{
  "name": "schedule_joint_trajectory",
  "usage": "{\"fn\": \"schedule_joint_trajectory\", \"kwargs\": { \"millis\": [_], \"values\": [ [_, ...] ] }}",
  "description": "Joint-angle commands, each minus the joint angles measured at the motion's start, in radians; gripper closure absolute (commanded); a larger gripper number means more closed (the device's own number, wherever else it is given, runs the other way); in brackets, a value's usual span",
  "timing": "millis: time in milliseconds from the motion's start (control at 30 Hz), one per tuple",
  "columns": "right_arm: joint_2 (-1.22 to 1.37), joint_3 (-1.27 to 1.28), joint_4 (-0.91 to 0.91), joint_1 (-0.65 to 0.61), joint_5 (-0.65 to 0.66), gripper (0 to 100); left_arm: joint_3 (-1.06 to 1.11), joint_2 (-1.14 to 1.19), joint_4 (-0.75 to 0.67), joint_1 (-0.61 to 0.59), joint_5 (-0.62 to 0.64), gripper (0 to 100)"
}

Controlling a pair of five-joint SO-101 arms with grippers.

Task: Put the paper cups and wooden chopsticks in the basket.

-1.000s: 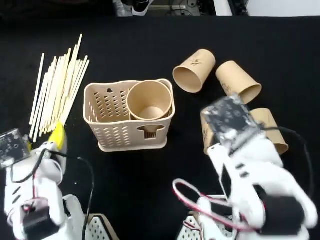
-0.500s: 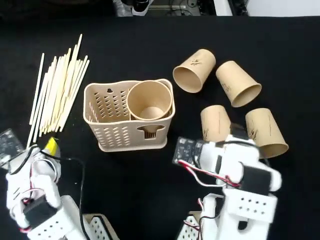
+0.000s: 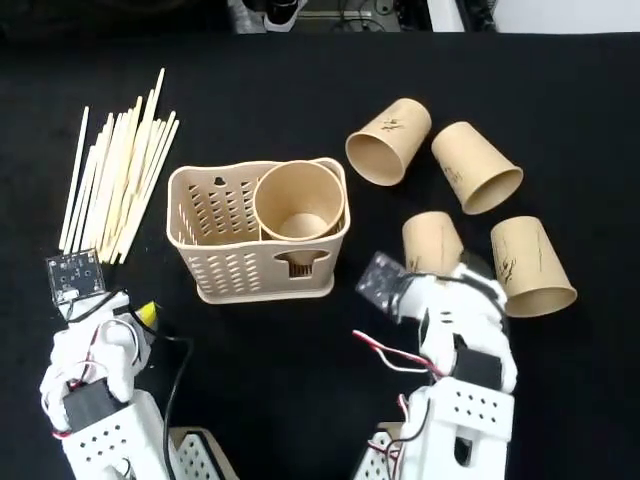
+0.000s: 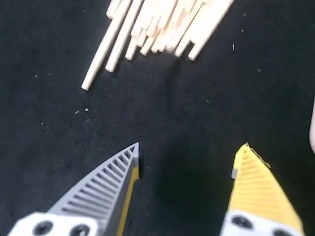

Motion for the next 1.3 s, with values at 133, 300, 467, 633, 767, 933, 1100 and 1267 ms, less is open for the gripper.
{"fn": "schedule_joint_trajectory", "kwargs": {
  "millis": [133,300,467,633,767,933,1100,1267],
  "values": [
    [-0.139,-0.131,0.267,-0.025,-0.132,98.7,-0.004,-0.009,-0.011,0.016,-0.017,70],
    [-0.248,-0.343,0.595,-0.077,-0.201,98.7,-0.002,-0.009,-0.011,0.016,-0.017,70],
    [-0.255,-0.424,0.689,-0.107,-0.216,98.7,-0.002,-0.009,-0.009,0.016,-0.017,70],
    [-0.139,-0.622,0.733,-0.087,-0.333,98.7,0.005,-0.009,-0.014,0.021,-0.018,70],
    [0.093,-0.951,0.836,-0.086,-0.503,98.7,0.005,-0.009,-0.014,0.022,-0.018,70],
    [0.492,-1.469,1.065,-0.141,-0.723,98.7,0.005,-0.009,-0.014,0.022,-0.018,70],
    [0.746,-1.836,1.082,-0.184,-0.890,98.7,0.005,-0.009,-0.014,0.022,-0.018,70],
    [0.788,-2.017,1.080,-0.382,-0.902,98.7,0.005,-0.009,-0.014,0.022,-0.018,70]
  ]
}}
